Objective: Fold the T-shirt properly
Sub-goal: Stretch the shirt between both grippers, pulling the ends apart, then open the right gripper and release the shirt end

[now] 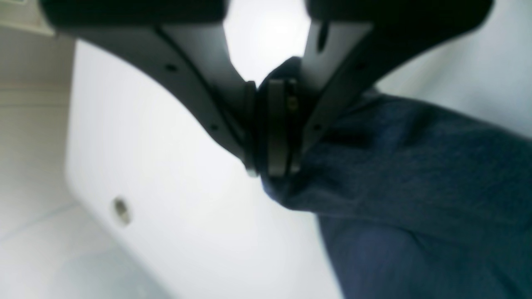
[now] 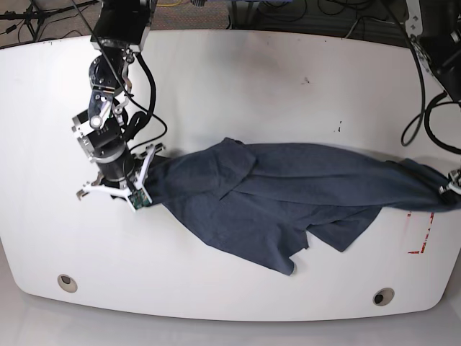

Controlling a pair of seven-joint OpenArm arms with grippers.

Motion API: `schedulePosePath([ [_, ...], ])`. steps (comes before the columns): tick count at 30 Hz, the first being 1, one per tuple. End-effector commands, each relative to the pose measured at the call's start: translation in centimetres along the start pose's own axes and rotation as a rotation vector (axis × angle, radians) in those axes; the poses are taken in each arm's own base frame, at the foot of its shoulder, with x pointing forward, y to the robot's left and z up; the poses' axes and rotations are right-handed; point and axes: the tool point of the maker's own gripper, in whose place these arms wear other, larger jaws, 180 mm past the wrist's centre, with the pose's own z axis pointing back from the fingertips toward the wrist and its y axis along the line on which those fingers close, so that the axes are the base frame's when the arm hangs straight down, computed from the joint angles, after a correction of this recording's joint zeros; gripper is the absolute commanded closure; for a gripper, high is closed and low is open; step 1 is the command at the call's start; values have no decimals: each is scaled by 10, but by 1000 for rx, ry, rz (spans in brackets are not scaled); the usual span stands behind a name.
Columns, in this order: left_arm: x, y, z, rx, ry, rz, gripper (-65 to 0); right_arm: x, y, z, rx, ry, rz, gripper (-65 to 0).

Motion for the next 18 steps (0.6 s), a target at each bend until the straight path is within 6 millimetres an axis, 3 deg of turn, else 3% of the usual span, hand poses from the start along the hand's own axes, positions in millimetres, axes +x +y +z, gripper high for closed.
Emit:
schedulePosePath([
  [1,10,20,23,49,-58,-15,0,0,0,6,-9,-41,-3,0],
  [8,-48,49,40,119,52,-2,0,-37,8,13,-6,31,-84,0],
  [11,-69,57,48,143,94,-6,0,-44,12,15,8,47,-80,0],
  [18,-96,65,57,167,156,-11,0,-51,21,17,39,63,-65,0],
])
